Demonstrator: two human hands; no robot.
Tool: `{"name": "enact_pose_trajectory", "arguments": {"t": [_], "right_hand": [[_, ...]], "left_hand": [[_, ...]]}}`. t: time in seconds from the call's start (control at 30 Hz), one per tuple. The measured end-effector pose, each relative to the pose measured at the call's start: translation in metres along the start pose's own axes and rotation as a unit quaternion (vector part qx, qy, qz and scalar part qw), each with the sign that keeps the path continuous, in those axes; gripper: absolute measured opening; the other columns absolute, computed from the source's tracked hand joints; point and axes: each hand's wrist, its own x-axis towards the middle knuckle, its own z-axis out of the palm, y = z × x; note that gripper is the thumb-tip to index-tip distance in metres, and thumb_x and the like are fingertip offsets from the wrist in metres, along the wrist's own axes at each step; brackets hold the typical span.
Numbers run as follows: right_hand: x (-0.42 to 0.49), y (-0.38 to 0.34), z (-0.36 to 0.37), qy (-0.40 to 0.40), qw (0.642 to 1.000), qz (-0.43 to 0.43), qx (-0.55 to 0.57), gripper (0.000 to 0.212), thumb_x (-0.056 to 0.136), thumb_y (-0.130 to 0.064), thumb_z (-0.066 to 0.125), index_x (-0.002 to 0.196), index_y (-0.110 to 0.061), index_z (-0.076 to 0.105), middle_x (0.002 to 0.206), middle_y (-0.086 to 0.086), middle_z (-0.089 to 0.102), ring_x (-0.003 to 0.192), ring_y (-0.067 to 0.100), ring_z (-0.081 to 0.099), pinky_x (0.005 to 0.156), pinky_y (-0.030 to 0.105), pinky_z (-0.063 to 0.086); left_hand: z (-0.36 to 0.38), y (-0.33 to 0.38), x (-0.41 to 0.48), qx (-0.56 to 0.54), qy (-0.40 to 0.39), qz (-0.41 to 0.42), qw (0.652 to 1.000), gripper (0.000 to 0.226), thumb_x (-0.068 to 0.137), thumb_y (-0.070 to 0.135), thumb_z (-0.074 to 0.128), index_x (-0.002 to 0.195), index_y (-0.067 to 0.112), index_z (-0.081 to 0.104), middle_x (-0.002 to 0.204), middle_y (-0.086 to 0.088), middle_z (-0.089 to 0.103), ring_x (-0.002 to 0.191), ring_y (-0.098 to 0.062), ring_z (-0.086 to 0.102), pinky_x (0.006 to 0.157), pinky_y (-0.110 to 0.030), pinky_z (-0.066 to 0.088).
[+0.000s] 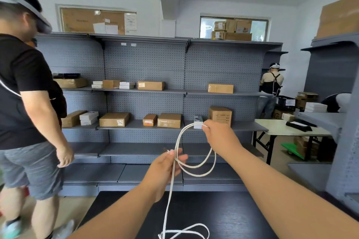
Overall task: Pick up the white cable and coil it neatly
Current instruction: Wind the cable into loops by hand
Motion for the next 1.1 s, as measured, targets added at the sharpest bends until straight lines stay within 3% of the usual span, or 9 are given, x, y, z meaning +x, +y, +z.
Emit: {"name": "enact_pose_trajectory", "arguments": {"t": [0.07, 0.13, 0.23, 0.43, 0.53, 0.63, 0.73, 0.9, 1.1], "right_hand": [[-0.002, -0.001, 0.002, -0.003, 1.0, 0.012, 0.028, 0.027, 0.099, -0.028, 0.035, 0.1, -0.014, 0.057, 0.092, 0.013, 0.065, 0.085, 0.031, 0.061, 0.072, 0.038, 0.048], [-0.004, -0.001, 0.004, -0.008, 0.999, 0.018, 0.048, 0.023, 0.098, -0.028, 0.036, 0.09, -0.017, 0.054, 0.085, 0.011, 0.063, 0.081, 0.031, 0.063, 0.072, 0.039, 0.05], [-0.007, -0.001, 0.007, -0.012, 0.998, 0.02, 0.065, 0.022, 0.098, -0.026, 0.037, 0.079, -0.02, 0.046, 0.078, 0.009, 0.058, 0.079, 0.032, 0.063, 0.069, 0.038, 0.048], [-0.012, -0.003, 0.009, -0.02, 0.994, 0.051, 0.096, 0.025, 0.098, -0.027, 0.036, 0.091, -0.013, 0.056, 0.084, 0.015, 0.065, 0.08, 0.032, 0.064, 0.07, 0.043, 0.053], [-0.015, -0.006, 0.009, -0.017, 0.992, 0.052, 0.11, 0.026, 0.098, -0.027, 0.037, 0.096, -0.013, 0.059, 0.086, 0.016, 0.065, 0.082, 0.032, 0.064, 0.072, 0.048, 0.055], [-0.017, -0.009, 0.009, -0.01, 0.991, 0.05, 0.124, 0.026, 0.097, -0.028, 0.038, 0.096, -0.014, 0.06, 0.084, 0.014, 0.065, 0.081, 0.031, 0.064, 0.071, 0.049, 0.056], [-0.019, -0.013, 0.009, -0.008, 0.99, 0.044, 0.136, 0.027, 0.098, -0.029, 0.037, 0.097, -0.015, 0.059, 0.084, 0.014, 0.064, 0.081, 0.03, 0.064, 0.07, 0.05, 0.055], [-0.021, -0.017, 0.007, 0.009, 0.99, 0.033, 0.14, 0.028, 0.099, -0.027, 0.035, 0.1, -0.014, 0.06, 0.084, 0.014, 0.066, 0.08, 0.029, 0.063, 0.073, 0.042, 0.053], [-0.024, -0.021, 0.011, 0.035, 0.988, 0.021, 0.149, 0.027, 0.099, -0.03, 0.037, 0.099, -0.016, 0.06, 0.079, 0.014, 0.066, 0.077, 0.03, 0.063, 0.073, 0.045, 0.054]], "left_hand": [[0.0, 0.005, 0.001, -0.012, 0.004, 0.014, 1.0, 0.031, 0.099, 0.028, 0.036, 0.112, 0.012, 0.059, 0.086, -0.001, 0.071, 0.092, -0.017, 0.065, 0.087, -0.03, 0.05], [-0.002, 0.009, 0.001, -0.004, -0.002, 0.019, 1.0, 0.031, 0.099, 0.028, 0.036, 0.111, 0.011, 0.059, 0.073, 0.0, 0.062, 0.079, -0.016, 0.065, 0.082, -0.029, 0.05], [-0.005, 0.017, -0.001, -0.003, -0.001, 0.008, 1.0, 0.03, 0.1, 0.026, 0.034, 0.105, 0.01, 0.059, 0.069, -0.003, 0.054, 0.069, -0.016, 0.06, 0.073, -0.026, 0.048], [-0.014, 0.029, -0.005, -0.024, -0.045, 0.002, 0.999, 0.025, 0.1, 0.015, 0.033, 0.097, 0.002, 0.054, 0.067, -0.006, 0.053, 0.07, -0.023, 0.055, 0.082, -0.035, 0.044], [-0.02, 0.032, -0.006, 0.021, -0.074, 0.0, 0.997, 0.027, 0.1, 0.019, 0.037, 0.09, 0.003, 0.055, 0.076, -0.008, 0.055, 0.076, -0.02, 0.057, 0.081, -0.027, 0.049], [-0.026, 0.037, -0.006, 0.062, -0.092, -0.01, 0.994, 0.028, 0.095, 0.019, 0.047, 0.073, 0.006, 0.059, 0.102, -0.007, 0.063, 0.086, -0.014, 0.063, 0.075, -0.018, 0.052], [-0.029, 0.045, -0.009, 0.062, -0.09, -0.019, 0.994, 0.025, 0.09, 0.015, 0.054, 0.07, 0.005, 0.063, 0.11, -0.001, 0.065, 0.073, -0.012, 0.066, 0.071, -0.02, 0.054], [-0.026, 0.05, -0.008, 0.026, -0.016, -0.013, 0.999, 0.013, 0.088, 0.01, 0.058, 0.096, 0.009, 0.068, 0.071, -0.004, 0.066, 0.056, -0.014, 0.063, 0.06, -0.023, 0.055], [-0.018, 0.046, -0.004, 0.041, 0.118, 0.044, 0.991, 0.013, 0.09, 0.014, 0.058, 0.086, 0.01, 0.07, 0.073, -0.002, 0.065, 0.052, -0.014, 0.05, 0.05, -0.021, 0.045]]}}
